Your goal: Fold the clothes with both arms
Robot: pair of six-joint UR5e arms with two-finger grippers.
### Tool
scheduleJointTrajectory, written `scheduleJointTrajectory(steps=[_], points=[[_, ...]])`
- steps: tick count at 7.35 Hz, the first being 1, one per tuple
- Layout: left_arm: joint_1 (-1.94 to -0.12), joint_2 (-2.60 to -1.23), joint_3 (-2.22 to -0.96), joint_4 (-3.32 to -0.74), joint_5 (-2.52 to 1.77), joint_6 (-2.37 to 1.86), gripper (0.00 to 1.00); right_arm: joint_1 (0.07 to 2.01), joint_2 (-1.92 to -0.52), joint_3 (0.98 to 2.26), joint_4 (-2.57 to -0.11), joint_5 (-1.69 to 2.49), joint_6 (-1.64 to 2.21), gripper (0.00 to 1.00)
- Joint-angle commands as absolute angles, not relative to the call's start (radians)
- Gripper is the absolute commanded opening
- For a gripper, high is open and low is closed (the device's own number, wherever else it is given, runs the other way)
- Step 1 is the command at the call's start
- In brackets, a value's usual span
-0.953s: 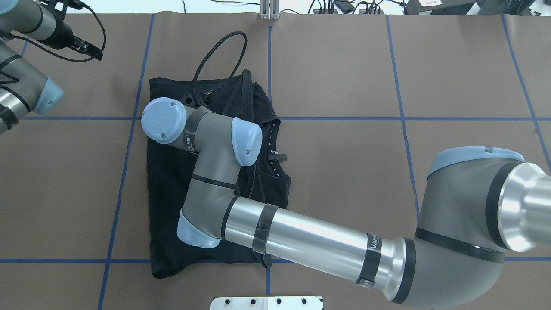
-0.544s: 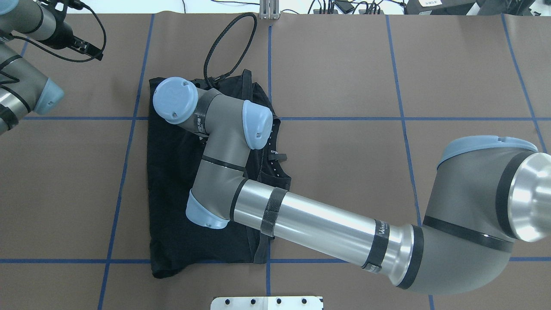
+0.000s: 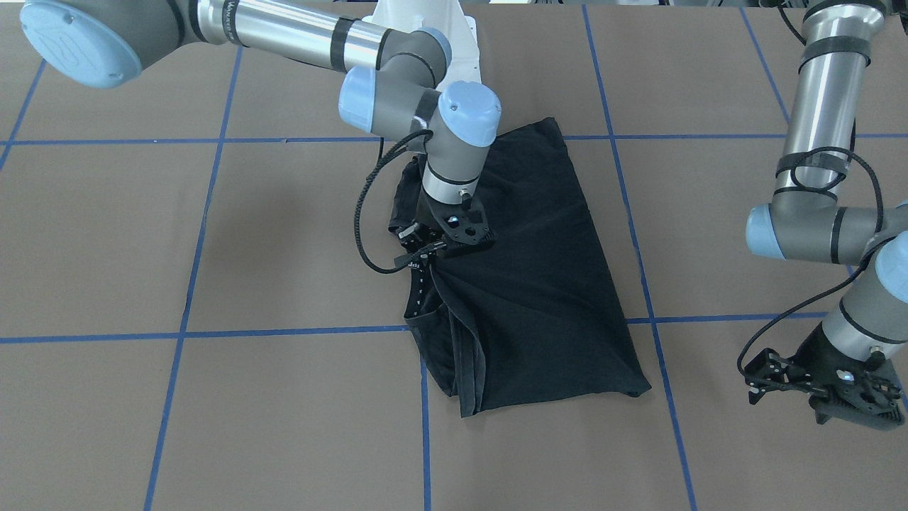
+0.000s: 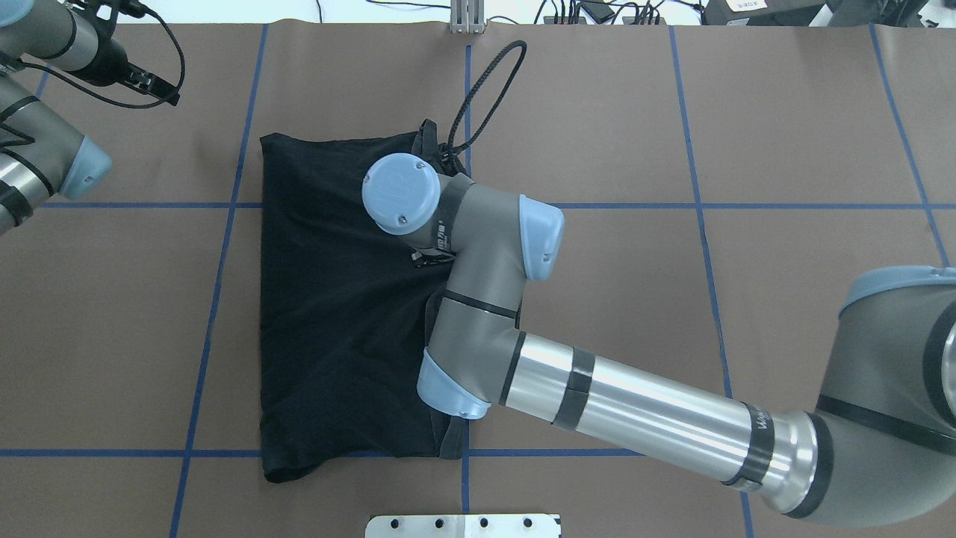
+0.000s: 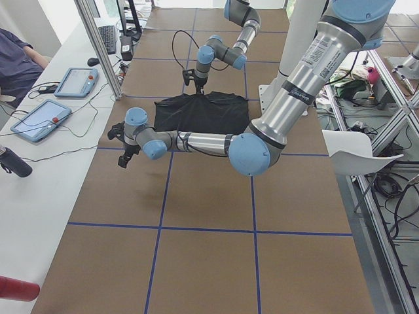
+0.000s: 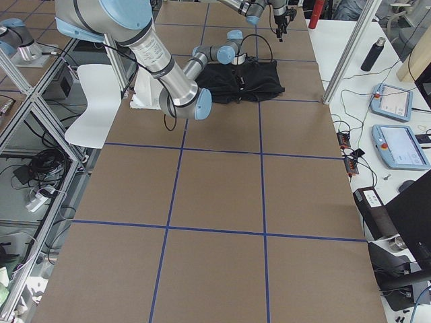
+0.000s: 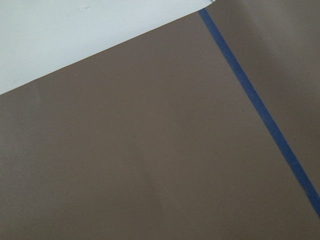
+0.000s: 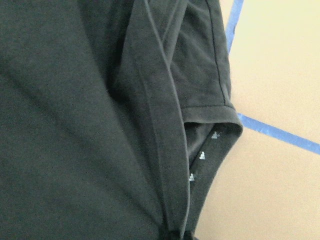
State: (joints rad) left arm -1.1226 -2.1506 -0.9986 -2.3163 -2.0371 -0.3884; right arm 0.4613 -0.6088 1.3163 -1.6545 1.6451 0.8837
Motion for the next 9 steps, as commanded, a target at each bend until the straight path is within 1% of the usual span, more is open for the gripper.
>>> scheduleJointTrajectory(steps=[1,2,4,6,8,9], points=[[-1.120,-2.151,-0.999,-2.316,-2.037,-0.403,1.00,0.456,-0.658,1.365,-1.649,1.643,0.884,0.97],[-1.120,-2.151,-0.999,-2.316,-2.037,-0.403,1.00,0.472,-0.652,1.365,-1.646,1.644,0.888,0.99],[-1.120,-2.151,-1.000,-2.316,-2.037,-0.405,1.00,0.540,-0.615,1.367,-1.651,1.777,0.899,1.00],[-1.118,-2.151,-1.005,-2.316,-2.037,-0.408,1.00,0.493,-0.594,1.368,-1.680,1.793,0.978,1.00],[-1.118,-2.151,-1.003,-2.316,-2.037,-0.408,1.00,0.418,-0.505,1.378,-1.922,1.806,1.021,1.00],[-1.118,-2.151,-1.005,-2.316,-2.037,-0.408,1.00,0.369,-0.509,1.373,-1.936,1.792,1.073,1.00]])
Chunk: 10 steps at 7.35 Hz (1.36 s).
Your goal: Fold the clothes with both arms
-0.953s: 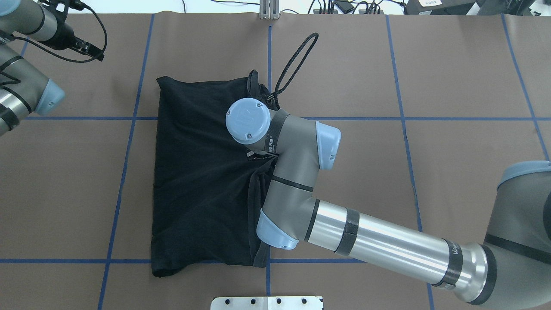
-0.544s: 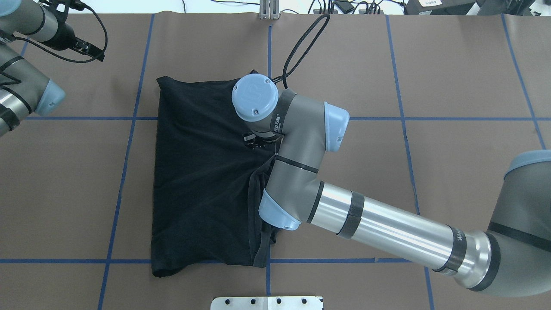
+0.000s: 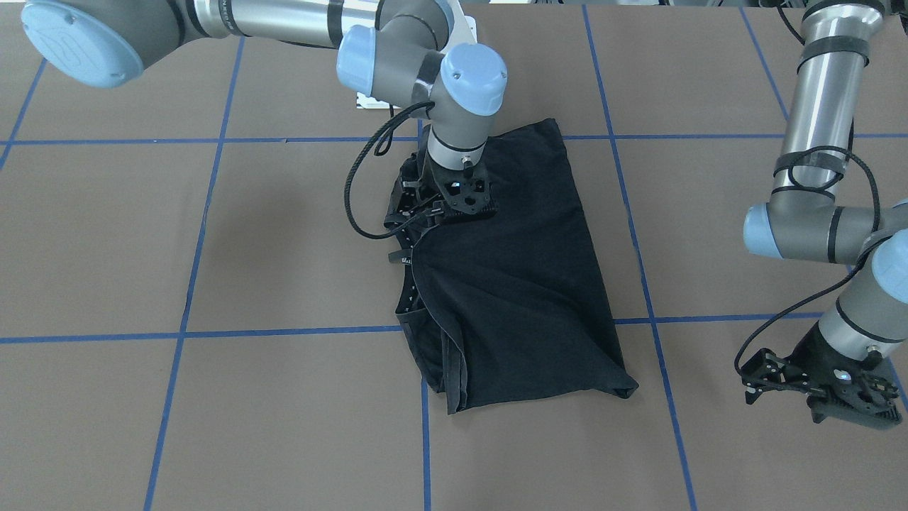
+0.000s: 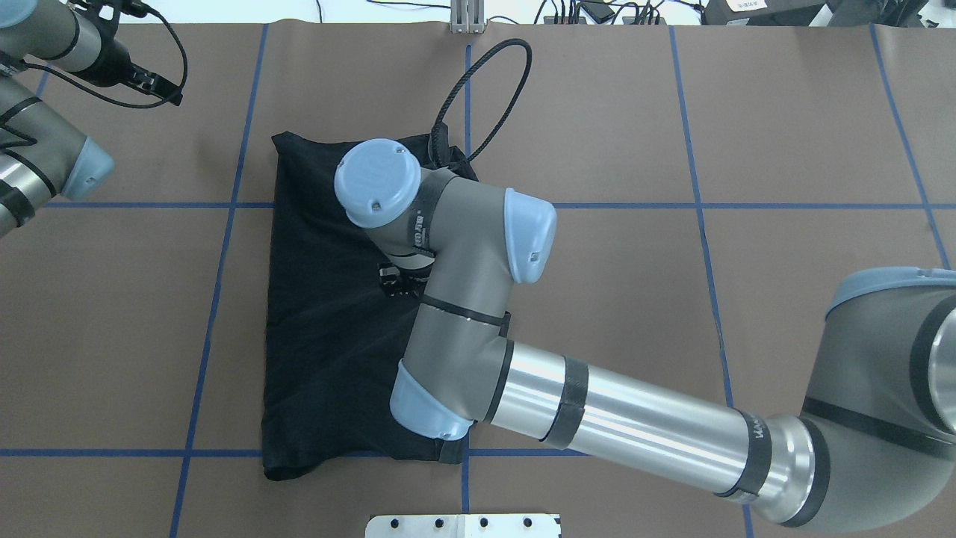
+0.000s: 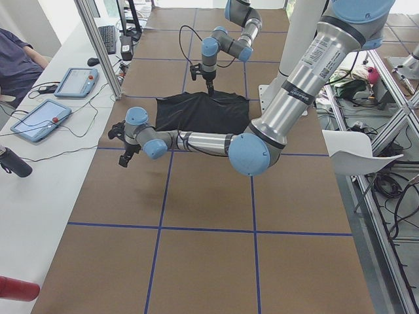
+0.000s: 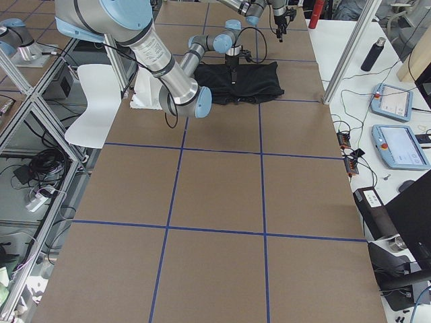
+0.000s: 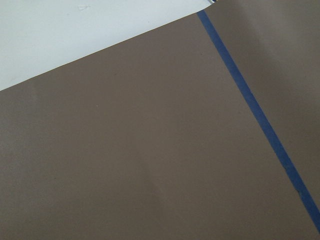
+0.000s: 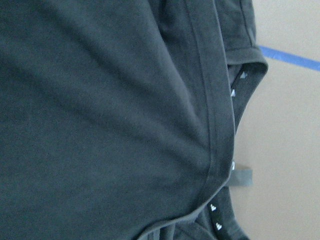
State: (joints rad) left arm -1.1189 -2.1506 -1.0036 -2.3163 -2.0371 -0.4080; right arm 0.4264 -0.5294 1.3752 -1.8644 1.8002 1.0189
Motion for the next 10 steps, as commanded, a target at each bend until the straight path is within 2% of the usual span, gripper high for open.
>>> scheduleJointTrajectory(steps=[1,5,10], points=[[-1.118,-2.151,-1.005,-2.316,-2.037,-0.408,1.00,0.332,-0.508,1.362,-1.934,1.754,1.095,1.00],[-1.118,-2.151,-1.003,-2.316,-2.037,-0.408,1.00,0.287,-0.509,1.293,-1.937,1.654,1.014,0.99],[-1.117,-2.149,-1.002,-2.316,-2.037,-0.407,1.00,0.307,-0.517,1.328,-2.017,1.649,0.907,0.98]])
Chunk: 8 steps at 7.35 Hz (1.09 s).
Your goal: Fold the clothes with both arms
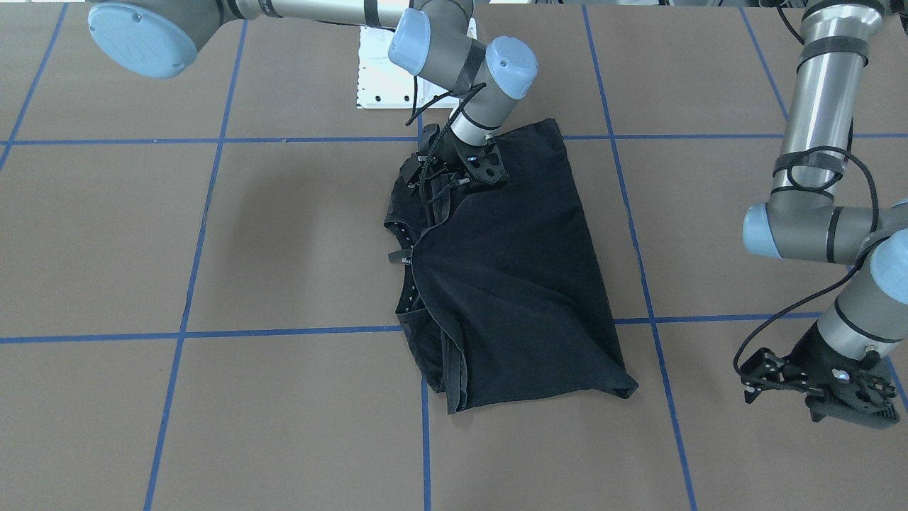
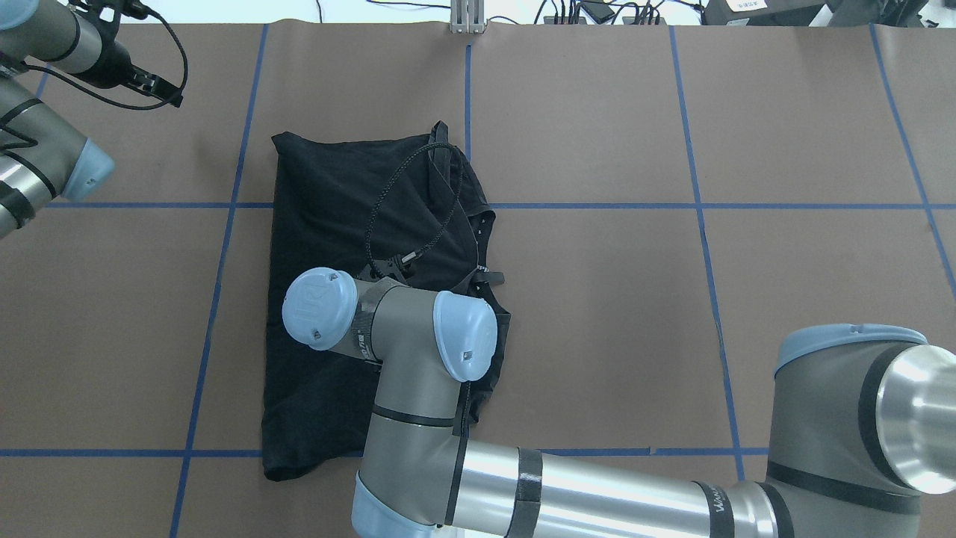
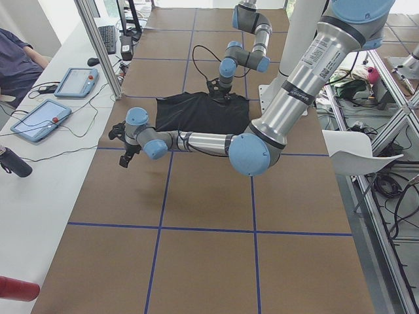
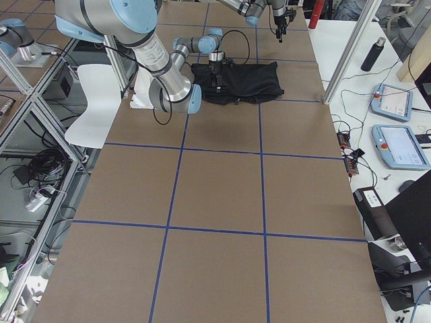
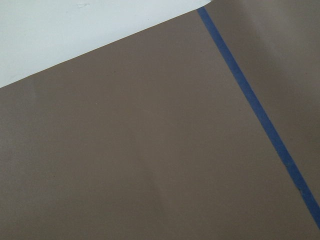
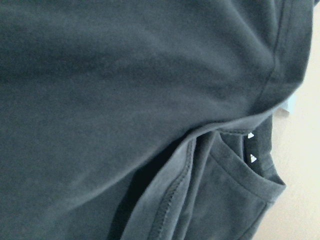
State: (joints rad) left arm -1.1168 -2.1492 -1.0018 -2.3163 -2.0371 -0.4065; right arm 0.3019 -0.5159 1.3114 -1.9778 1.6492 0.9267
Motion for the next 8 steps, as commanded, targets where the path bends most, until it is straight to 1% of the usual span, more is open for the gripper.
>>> scheduleJointTrajectory(steps=[1,2,3,4,6,7,8], points=[[-1.117,-2.149,-1.002,-2.318,-2.037,-0.407,1.00,0.310,-0.518,1.372,-2.052,1.646,0.869,0.98],[-1.117,-2.149,-1.002,-2.316,-2.037,-0.407,1.00,0.307,-0.553,1.425,-2.106,1.635,0.847,0.98],[-1.117,-2.151,-1.002,-2.316,-2.037,-0.407,1.00,0.299,-0.607,1.474,-2.108,1.620,0.844,0.98],[-1.117,-2.151,-1.003,-2.316,-2.037,-0.407,1.00,0.293,-0.614,1.500,-2.106,1.621,0.842,0.98],[-1.117,-2.149,-1.003,-2.316,-2.037,-0.408,1.00,0.294,-0.600,1.480,-2.009,1.620,0.877,0.98],[-1.117,-2.151,-1.005,-2.316,-2.037,-0.408,1.00,0.298,-0.594,1.439,-1.918,1.621,0.940,0.98],[-1.117,-2.149,-1.005,-2.316,-2.037,-0.408,1.00,0.298,-0.562,1.364,-1.864,1.623,1.013,0.97]])
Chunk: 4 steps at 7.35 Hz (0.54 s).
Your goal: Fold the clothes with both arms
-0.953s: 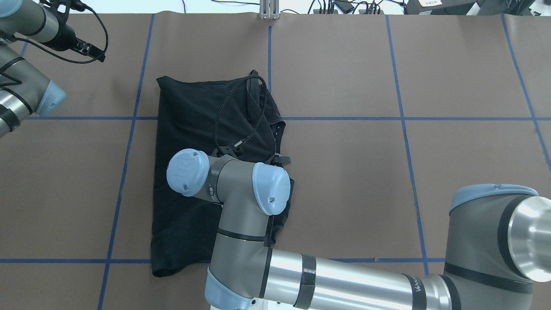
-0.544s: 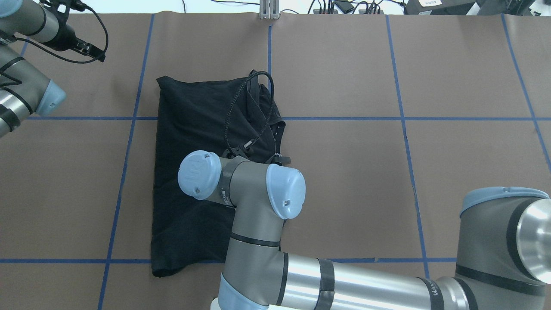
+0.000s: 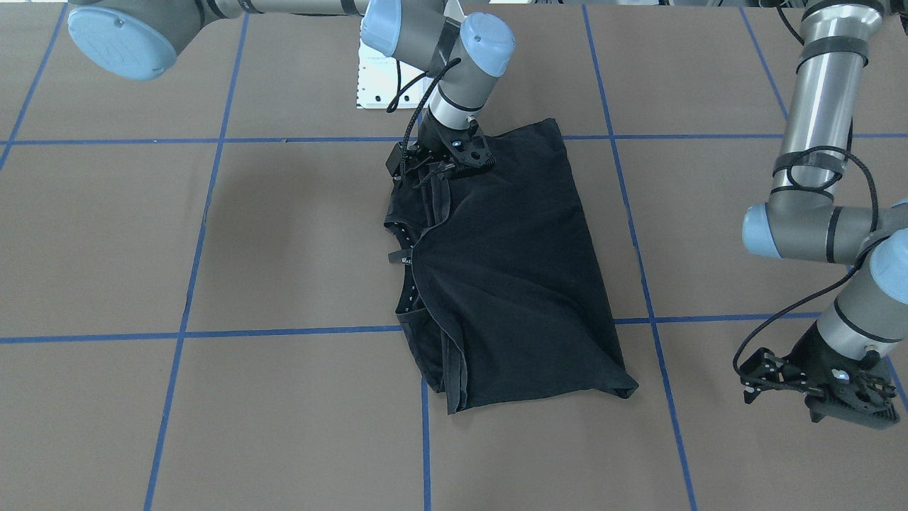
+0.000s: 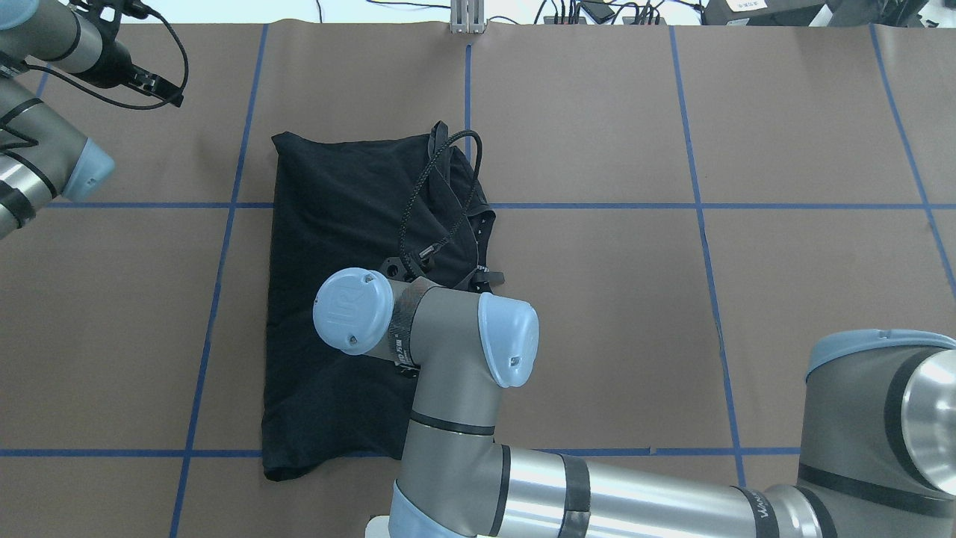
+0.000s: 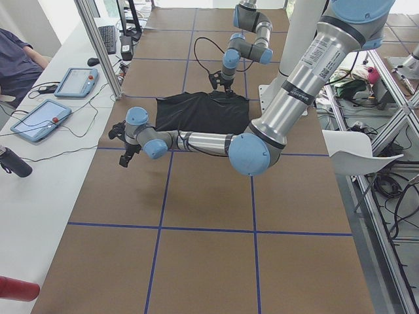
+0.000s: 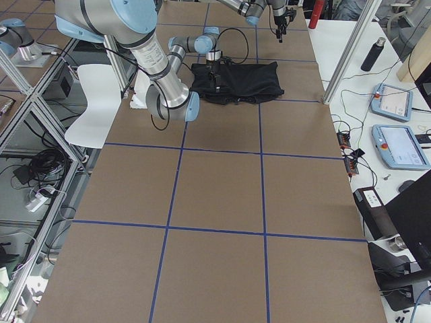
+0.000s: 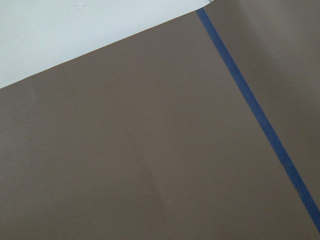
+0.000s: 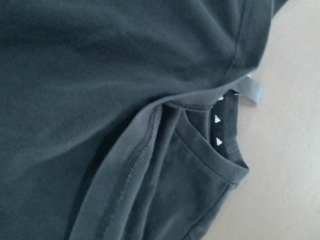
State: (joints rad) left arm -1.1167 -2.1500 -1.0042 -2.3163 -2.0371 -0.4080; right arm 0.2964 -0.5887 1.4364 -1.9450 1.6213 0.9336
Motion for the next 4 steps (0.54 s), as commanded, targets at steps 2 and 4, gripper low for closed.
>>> scheduleJointTrajectory(steps=[2,4], points=[[-1.117,-2.149,-1.005,-2.316,-2.037,-0.408,1.00,0.293,-0.503,1.275,-1.861,1.624,1.071,0.94],[-1.117,-2.149,-1.005,-2.316,-2.037,-0.408,1.00,0.293,-0.508,1.275,-1.873,1.620,1.065,0.68]])
